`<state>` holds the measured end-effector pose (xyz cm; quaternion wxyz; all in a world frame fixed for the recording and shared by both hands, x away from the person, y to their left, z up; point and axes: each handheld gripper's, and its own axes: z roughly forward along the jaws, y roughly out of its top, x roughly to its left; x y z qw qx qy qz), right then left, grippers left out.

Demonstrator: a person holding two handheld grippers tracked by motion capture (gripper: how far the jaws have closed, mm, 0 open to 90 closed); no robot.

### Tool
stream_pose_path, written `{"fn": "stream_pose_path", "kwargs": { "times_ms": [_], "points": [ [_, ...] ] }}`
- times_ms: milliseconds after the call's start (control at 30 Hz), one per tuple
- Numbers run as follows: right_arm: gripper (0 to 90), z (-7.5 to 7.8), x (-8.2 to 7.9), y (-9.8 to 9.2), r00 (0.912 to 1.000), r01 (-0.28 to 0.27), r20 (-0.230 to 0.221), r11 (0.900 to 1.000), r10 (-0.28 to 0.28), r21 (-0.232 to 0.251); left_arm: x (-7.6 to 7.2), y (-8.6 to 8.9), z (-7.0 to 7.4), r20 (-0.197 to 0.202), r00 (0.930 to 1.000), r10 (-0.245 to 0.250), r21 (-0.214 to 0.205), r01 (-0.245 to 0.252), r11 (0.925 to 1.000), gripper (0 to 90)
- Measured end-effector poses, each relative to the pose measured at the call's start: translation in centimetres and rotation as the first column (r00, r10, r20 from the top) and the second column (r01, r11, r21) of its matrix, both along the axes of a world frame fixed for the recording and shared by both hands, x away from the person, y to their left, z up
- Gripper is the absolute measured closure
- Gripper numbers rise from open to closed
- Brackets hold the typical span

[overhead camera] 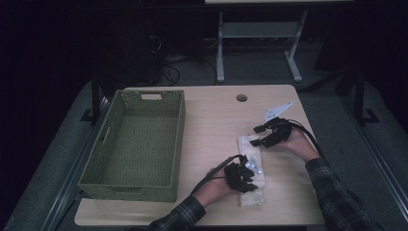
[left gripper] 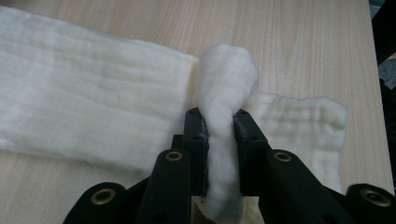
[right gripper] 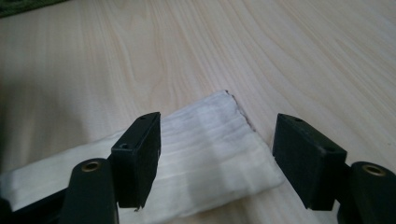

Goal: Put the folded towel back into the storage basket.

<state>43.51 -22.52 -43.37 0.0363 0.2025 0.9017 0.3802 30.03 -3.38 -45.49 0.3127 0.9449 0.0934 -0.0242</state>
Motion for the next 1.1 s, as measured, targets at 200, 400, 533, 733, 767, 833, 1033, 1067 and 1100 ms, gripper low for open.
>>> {"fn": "stream_pose_path", "kwargs": {
  "times_ms": [200,400,533,733,767,833,1033,1067,1100],
  "points": [
    [33.3,-0.6,1.4,0.8,0.9996,-0.025,-0.011,0.9992,0.025,-0.032,0.1,0.1,-0.1,-0.012,0.9999,0.006,-0.011,-0.006,0.9999,77.1],
    [34.7,-1.3,1.8,1.5,0.9992,-0.038,-0.013,0.9974,0.037,-0.061,0.1,0.1,-0.1,-0.008,1.0,0.005,-0.01,-0.005,0.9999,77.1],
    [35.4,-2.1,2.0,1.8,0.9983,-0.056,-0.021,0.9945,0.054,-0.088,0.2,0.1,-0.1,-0.018,0.9998,0.006,-0.012,-0.006,0.9999,77.1],
    [36.4,-3.0,2.3,2.3,0.9966,-0.083,-0.005,0.9896,0.083,-0.118,0.2,0.1,-0.1,-0.023,0.9997,0.011,-0.016,-0.012,0.9998,77.1],
    [36.4,-3.0,2.3,2.3,0.9966,-0.083,-0.005,0.9896,0.083,-0.118,0.2,0.1,-0.1,-0.023,0.9997,0.011,-0.016,-0.012,0.9998,77.1],
    [39.1,-3.1,2.1,2.3,0.9964,-0.085,-0.014,0.9897,0.084,-0.115,0.2,0.1,-0.1,-0.023,0.9997,0.012,-0.016,-0.012,0.9998,77.1],
    [60.9,-3.0,1.8,2.3,0.9907,-0.136,-0.017,0.9842,0.135,-0.113,0.1,0.1,-0.1,-0.021,0.9997,0.014,-0.014,-0.014,0.9998,77.2],
    [65.6,-3.0,1.7,2.3,0.99,-0.141,-0.026,0.9838,0.139,-0.111,0.1,0.1,-0.1,-0.021,0.9997,0.014,-0.014,-0.014,0.9998,77.2],
    [69.1,-3.0,1.7,2.3,0.9893,-0.146,-0.029,0.9838,0.143,-0.105,0.1,0.1,-0.1,-0.021,0.9997,0.014,-0.014,-0.014,0.9998,77.2]
  ]
}}
